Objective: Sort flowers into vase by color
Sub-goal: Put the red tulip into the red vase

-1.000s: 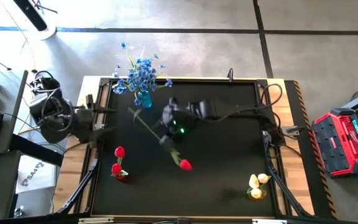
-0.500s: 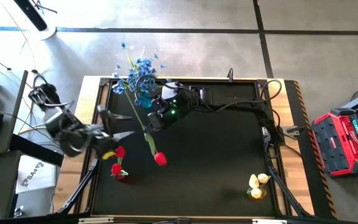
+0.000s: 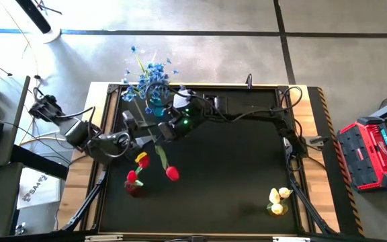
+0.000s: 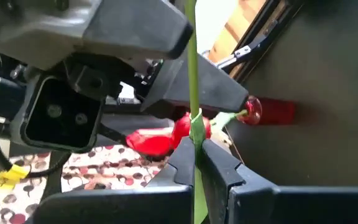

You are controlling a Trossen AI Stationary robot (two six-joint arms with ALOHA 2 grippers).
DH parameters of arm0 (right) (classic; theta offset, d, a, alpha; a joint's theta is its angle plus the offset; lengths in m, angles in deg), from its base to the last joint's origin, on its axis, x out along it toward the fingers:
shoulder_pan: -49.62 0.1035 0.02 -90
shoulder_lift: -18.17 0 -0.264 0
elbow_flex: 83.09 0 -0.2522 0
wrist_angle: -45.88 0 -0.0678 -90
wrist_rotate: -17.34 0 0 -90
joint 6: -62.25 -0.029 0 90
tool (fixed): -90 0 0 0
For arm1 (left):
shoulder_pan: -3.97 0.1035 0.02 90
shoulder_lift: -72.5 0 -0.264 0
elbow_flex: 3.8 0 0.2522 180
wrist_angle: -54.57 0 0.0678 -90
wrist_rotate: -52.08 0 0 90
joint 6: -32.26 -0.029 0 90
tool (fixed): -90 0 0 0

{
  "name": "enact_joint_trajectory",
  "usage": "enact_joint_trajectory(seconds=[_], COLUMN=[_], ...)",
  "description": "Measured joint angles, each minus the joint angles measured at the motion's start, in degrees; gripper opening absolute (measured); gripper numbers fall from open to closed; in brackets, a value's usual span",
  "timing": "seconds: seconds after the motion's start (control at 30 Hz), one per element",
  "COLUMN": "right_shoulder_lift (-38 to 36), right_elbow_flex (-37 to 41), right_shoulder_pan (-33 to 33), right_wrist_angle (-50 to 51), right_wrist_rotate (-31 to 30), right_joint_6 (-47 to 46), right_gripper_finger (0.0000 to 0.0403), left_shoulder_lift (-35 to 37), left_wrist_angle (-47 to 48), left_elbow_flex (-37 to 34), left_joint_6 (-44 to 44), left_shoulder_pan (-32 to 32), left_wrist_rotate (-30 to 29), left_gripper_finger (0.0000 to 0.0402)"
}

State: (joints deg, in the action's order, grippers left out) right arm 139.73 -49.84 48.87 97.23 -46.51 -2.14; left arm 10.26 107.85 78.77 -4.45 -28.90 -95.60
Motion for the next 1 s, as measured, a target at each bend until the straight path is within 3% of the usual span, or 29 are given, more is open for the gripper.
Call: enact_joint_trajectory(seconds=[0.73,1.0], right_shoulder_lift=[0.0,-0.35], right_elbow_flex=[0.0,0.0], right_shoulder_pan=[-0.44,0.48], right_wrist_angle=[-7.06,-13.36], right_wrist_rotate=[-2.25,-6.6], right_joint_6=[-2.26,0.71], right_gripper_finger=[0.0003,0.0065], left_shoulder_lift=[0.82,2.92], left_wrist_angle=[1.74,1.53], left_elbow_flex=[-0.02,-0.02], left_joint_6=[5.01,12.92], left_shoulder_pan=[-3.69,-3.72], left_wrist_rotate=[-1.68,-4.95], left_gripper_finger=[0.001,0.0002])
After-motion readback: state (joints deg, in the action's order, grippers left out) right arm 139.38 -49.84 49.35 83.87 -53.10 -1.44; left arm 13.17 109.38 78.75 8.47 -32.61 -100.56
